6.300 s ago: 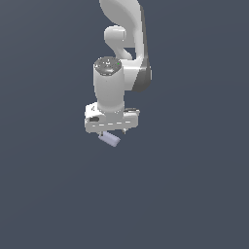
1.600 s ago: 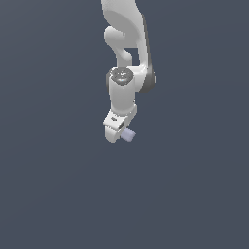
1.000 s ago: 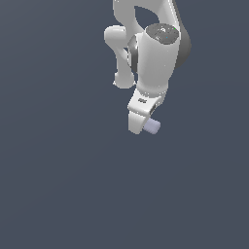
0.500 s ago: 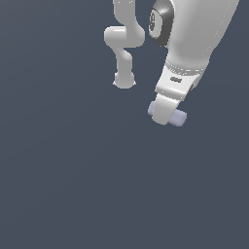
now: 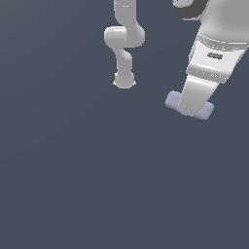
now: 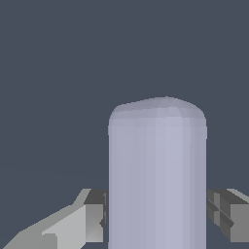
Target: Pick up the object and move it to a goal position.
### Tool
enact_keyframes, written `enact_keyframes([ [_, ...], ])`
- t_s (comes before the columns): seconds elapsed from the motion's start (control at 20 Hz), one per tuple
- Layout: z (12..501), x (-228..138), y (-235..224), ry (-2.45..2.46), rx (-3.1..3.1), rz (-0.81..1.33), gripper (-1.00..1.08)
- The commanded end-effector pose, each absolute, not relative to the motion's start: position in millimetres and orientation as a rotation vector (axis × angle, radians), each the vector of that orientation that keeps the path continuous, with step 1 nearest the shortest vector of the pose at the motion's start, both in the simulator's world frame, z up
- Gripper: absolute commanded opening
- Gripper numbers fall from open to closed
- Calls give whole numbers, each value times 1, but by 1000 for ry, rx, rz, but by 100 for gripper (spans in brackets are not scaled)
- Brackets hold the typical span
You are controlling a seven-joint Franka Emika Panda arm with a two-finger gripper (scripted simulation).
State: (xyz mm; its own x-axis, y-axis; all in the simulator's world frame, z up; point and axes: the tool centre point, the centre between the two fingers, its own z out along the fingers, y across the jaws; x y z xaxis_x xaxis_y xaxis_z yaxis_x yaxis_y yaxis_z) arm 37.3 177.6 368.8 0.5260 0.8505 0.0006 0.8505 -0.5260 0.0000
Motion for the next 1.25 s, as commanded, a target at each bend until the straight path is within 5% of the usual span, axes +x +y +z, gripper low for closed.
enact_keyframes([
  [0.0, 380, 42, 186, -1528, -2745, 0, -100],
  [1.2, 423, 60, 219, -1530, -2744, 0, -100],
])
